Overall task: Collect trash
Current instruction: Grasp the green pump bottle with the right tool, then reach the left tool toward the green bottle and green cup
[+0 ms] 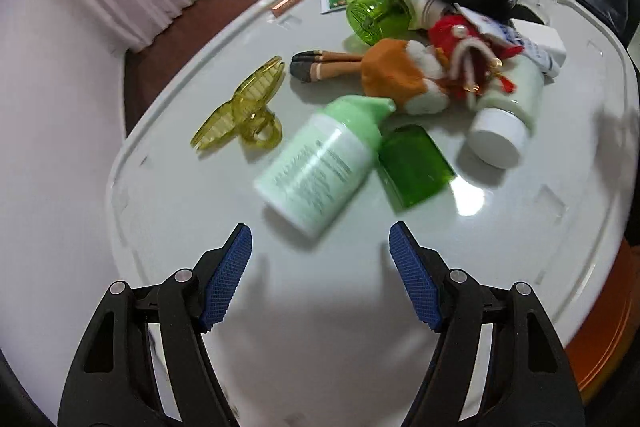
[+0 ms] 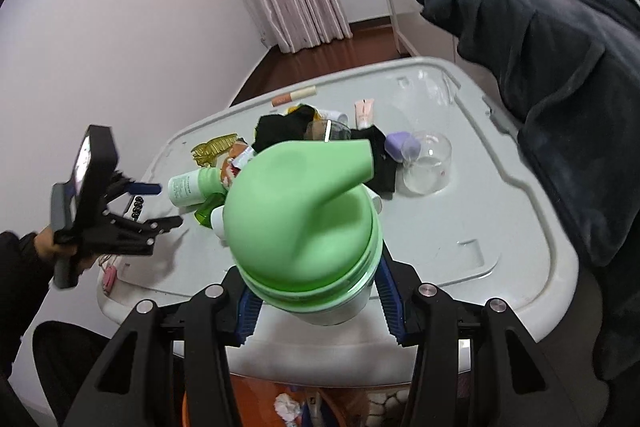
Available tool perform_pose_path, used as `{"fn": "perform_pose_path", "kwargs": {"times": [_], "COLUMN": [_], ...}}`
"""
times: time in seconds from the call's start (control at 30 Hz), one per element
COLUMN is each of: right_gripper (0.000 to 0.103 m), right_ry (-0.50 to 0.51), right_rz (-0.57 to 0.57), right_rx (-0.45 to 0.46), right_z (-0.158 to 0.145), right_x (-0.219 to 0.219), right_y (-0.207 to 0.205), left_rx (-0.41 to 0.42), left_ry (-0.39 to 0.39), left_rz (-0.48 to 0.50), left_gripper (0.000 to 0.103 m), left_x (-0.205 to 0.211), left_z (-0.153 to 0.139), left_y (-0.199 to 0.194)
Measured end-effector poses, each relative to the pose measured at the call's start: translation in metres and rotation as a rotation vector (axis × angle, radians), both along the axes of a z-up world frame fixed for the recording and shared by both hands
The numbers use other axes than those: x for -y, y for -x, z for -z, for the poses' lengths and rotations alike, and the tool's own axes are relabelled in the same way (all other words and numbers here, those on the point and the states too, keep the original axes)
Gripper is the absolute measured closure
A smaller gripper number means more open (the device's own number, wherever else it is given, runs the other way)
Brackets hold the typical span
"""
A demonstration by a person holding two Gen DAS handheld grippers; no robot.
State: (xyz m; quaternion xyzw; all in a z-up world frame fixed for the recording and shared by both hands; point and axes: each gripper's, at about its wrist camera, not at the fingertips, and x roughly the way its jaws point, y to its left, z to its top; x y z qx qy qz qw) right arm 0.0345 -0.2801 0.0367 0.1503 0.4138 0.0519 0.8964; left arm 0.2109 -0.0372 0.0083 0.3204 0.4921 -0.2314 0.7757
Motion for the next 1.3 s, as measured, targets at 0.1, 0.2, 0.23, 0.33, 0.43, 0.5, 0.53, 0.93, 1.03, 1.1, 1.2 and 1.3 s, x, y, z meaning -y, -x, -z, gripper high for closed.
{"fn": "perform_pose_path", "kwargs": {"times": [0.1, 0.2, 0.23, 0.33, 0.43, 0.5, 0.53, 0.93, 1.03, 1.1, 1.2, 1.3], "right_gripper": [0.054, 0.054, 0.054, 0.054, 0.054, 0.054, 0.054, 0.054, 0.054, 0.054, 0.054, 0.054], "right_ry": [-0.012, -0.022, -0.022, -0.031, -0.036, -0.036, -0.032, -0.053, -0.063, -0.060, -0.053, -0.065], "right_rz": [0.003, 0.011, 0.011, 0.004, -0.017, -0.024, -0.028, -0.040, -0.045, -0.052, -0.064, -0.067], "right_rx": [-0.021, -0.031, -0.032, -0.039, -0.051, -0.050, -0.049, -0.084, -0.094, -0.095, -0.094, -0.101], "right_z": [0.005, 0.008, 0.008, 0.009, 0.011, 0.012, 0.011, 0.020, 0.022, 0.022, 0.022, 0.023], "right_x": [0.001, 0.002, 0.001, -0.001, -0.007, -0.010, -0.011, -0.013, -0.014, -0.016, -0.020, -0.020], "right_y": [-0.006, -0.011, -0.012, -0.016, -0.020, -0.019, -0.019, -0.018, -0.019, -0.019, -0.020, -0.020], "left_rx": [-0.042, -0.103, -0.106, -0.096, -0.055, -0.014, 0.010, 0.237, 0.268, 0.273, 0.215, 0.111], "left_ry": [0.015, 0.005, 0.035, 0.053, 0.014, -0.027, -0.051, -0.409, -0.472, -0.479, -0.465, -0.440], "left_rz": [0.085, 0.130, 0.138, 0.123, 0.153, 0.200, 0.228, 0.545, 0.638, 0.677, 0.702, 0.673], "left_gripper": [0.033, 0.031, 0.031, 0.031, 0.031, 0.031, 0.031, 0.031, 0.031, 0.030, 0.030, 0.035], "left_x": [0.010, 0.019, 0.019, 0.020, 0.028, 0.035, 0.039, 0.060, 0.058, 0.058, 0.063, 0.068], "left_z": [0.005, 0.019, 0.021, 0.021, 0.020, 0.017, 0.016, 0.032, 0.040, 0.043, 0.040, 0.033], "left_y": [-0.018, -0.033, -0.040, -0.057, -0.061, -0.057, -0.055, -0.039, -0.036, -0.038, -0.045, -0.054]}}
